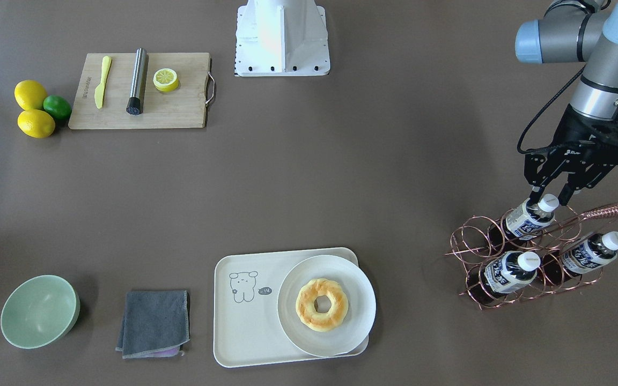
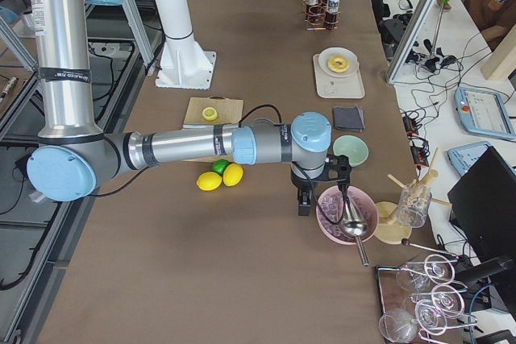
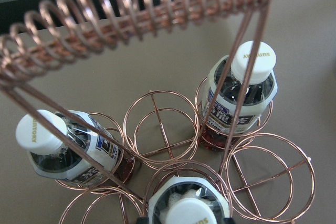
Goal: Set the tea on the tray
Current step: 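Move the left gripper to the copper wire rack above a white-capped bottle, then close the left gripper around the white-capped dark bottle in the rack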
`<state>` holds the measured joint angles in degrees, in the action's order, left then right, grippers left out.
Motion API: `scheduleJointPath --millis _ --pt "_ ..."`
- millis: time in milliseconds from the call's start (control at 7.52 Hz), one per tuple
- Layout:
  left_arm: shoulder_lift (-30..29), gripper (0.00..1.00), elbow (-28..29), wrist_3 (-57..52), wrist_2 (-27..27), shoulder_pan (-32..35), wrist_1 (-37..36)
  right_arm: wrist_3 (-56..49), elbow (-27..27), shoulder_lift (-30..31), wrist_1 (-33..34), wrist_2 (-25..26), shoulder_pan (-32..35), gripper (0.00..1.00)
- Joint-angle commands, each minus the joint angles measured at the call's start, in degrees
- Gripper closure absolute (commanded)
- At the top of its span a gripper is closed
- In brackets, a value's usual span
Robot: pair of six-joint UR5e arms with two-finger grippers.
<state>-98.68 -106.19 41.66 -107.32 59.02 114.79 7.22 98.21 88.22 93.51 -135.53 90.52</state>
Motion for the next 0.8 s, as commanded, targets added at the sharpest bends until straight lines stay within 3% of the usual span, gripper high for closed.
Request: scheduleJointPath --millis 0,399,532,665 --pt "-1.2 0.44 1.1 -0.3 -0.1 -0.1 0.1 -0.1 0.0 0.1 0.0 0.0 0.1 0.0" --pt "-1.3 0.45 1.4 -0.3 -0.1 -0.1 0.1 -0.1 0.1 0.1 0.0 0.0 0.0 0.0" --pt "-1.2 0.5 1.4 -0.3 -0.1 0.0 0.1 0.0 0.0 0.1 0.0 0.0 0.0 0.0" --pt "-0.9 0.65 1.4 -0.4 0.0 0.0 0.1 0.0 0.1 0.1 0.0 -0.1 0.0 0.0"
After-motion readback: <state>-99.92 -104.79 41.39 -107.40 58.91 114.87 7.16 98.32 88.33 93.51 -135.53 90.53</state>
